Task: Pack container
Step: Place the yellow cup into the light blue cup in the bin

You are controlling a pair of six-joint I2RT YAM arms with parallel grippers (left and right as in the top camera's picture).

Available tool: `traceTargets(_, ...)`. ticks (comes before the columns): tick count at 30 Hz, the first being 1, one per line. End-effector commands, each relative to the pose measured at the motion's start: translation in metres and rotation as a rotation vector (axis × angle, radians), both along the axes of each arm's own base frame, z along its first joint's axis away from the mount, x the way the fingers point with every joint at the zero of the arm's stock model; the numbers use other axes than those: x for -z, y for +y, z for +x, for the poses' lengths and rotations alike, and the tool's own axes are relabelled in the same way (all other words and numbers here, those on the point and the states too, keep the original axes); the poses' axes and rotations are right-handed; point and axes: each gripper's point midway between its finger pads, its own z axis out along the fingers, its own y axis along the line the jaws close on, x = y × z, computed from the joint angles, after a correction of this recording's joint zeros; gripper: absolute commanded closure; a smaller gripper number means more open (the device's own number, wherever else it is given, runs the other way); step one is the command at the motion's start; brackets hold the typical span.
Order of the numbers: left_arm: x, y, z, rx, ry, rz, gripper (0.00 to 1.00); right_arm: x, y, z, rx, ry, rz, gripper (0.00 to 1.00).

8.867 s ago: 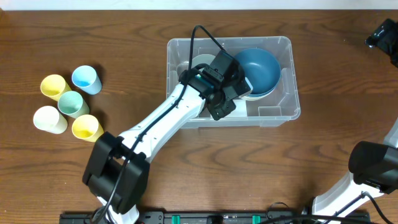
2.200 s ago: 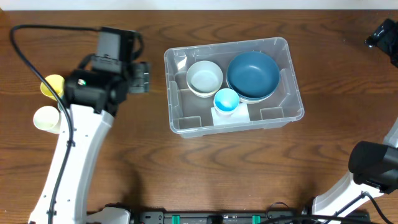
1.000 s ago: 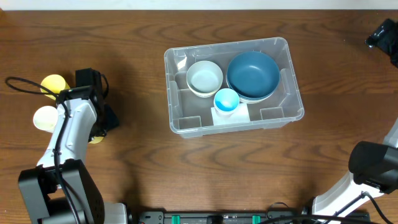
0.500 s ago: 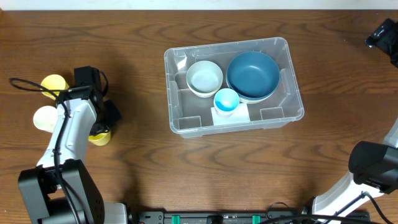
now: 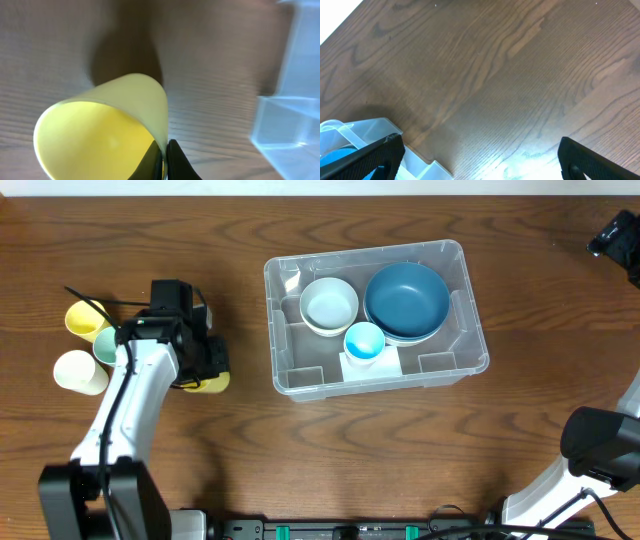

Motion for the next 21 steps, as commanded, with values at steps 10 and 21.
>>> traceTargets(10, -0.116, -0.007, 0.001, 0.065, -0.373, 0.009, 0.94, 0.004, -0.002, 0.0, 0.019, 0.009, 0.007, 0.01)
traceTargets(21, -0.182, -0.129, -0.058, 0.662, -0.644, -0.142, 0.94, 0.004, -0.002, 0.0, 0.019, 0.009, 0.007, 0.01)
